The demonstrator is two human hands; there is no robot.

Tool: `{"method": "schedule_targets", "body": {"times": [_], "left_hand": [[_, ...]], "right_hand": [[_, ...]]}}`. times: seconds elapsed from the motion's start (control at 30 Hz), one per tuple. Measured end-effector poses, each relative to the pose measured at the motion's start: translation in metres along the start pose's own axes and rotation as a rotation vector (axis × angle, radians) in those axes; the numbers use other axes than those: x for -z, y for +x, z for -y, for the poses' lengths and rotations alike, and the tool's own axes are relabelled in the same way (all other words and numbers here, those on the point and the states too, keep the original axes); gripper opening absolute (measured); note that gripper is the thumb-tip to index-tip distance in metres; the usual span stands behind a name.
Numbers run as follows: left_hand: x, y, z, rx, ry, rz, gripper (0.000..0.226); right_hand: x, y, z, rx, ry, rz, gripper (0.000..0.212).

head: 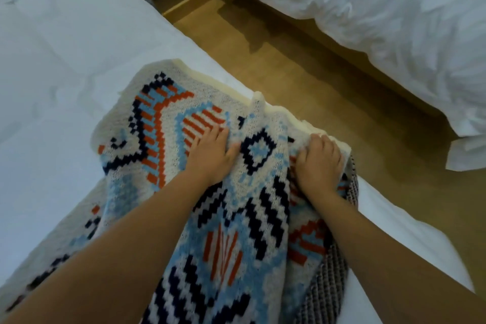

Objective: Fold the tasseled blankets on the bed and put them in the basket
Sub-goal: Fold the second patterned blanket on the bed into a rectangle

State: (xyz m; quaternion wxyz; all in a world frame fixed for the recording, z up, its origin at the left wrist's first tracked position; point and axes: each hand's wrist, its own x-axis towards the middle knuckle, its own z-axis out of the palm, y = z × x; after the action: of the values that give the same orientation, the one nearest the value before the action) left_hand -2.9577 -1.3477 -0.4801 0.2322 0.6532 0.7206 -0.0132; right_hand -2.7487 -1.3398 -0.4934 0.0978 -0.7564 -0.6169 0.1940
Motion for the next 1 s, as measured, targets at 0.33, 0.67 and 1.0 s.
{"method": "schedule_targets", "body": {"times": [0.33, 0.67, 1.0], "left_hand": [[-0.028, -0.154, -0.12, -0.479, -0.106, -0.255, 0.037], [-0.116, -0.286, -0.144, -0.087, 0.222, 0.263, 0.082], [-0.123, -0.387, -0.133, -0.021, 0.32, 0.204, 0.025]], "right_hand": [[0.037, -0.054, -0.069, -0.545, 0.308, 0.07, 0.047], [0.097, -0.136, -0.103, -0.497, 0.454, -0.109, 0.036], [0.113, -0.249, -0.176, -0.508, 0.48, 0.004, 0.036]]}}
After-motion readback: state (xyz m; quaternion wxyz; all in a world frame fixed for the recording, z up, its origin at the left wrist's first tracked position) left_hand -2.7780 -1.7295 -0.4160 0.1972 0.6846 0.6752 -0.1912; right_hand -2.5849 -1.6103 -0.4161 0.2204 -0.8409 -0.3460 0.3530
